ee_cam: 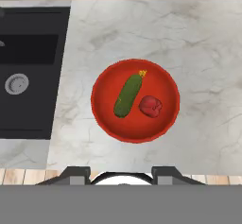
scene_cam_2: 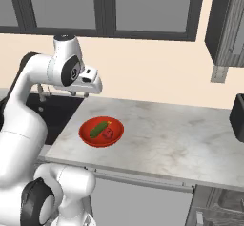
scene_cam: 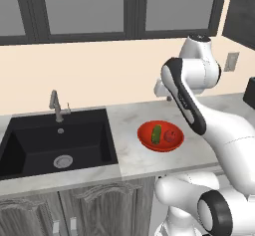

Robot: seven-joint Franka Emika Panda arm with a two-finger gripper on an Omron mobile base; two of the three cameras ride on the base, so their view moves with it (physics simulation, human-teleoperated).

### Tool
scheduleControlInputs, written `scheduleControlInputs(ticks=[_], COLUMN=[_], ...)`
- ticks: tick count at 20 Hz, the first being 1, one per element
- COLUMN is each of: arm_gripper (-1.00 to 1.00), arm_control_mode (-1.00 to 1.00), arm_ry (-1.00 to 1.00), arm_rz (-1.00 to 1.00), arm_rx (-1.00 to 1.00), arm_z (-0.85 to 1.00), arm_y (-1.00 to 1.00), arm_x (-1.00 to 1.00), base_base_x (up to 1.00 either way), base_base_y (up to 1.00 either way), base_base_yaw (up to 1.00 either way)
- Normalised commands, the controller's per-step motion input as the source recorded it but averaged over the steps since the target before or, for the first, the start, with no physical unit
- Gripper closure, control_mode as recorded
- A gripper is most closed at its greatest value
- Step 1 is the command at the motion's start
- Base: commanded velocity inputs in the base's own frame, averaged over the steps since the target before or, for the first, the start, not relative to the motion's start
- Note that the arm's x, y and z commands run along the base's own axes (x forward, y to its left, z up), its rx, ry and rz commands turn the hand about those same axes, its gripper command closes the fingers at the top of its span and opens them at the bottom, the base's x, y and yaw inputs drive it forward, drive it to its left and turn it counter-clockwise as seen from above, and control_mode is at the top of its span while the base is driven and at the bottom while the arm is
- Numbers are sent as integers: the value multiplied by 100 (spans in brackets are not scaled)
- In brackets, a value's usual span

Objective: Dump the cucumber and bell pepper from the bowl so the bowl can be washed. Place the bowl in the sink after clearing the leftovers.

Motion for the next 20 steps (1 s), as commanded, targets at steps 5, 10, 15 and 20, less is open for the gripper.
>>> scheduleControlInputs(ticks=[5,10,15,20], arm_gripper=[-100,-100,-100,-100], arm_control_mode=[-100,-100,-100,-100], arm_ry=[1,11,8,15], arm_rz=[-4,-14,-17,-15], arm_rx=[4,17,13,1], arm_z=[-10,-56,-91,-100], arm_y=[-24,-78,-64,2], arm_x=[-23,-25,-18,5], base_base_x=[0,0,0,0], base_base_y=[0,0,0,0], base_base_yaw=[0,0,0,0])
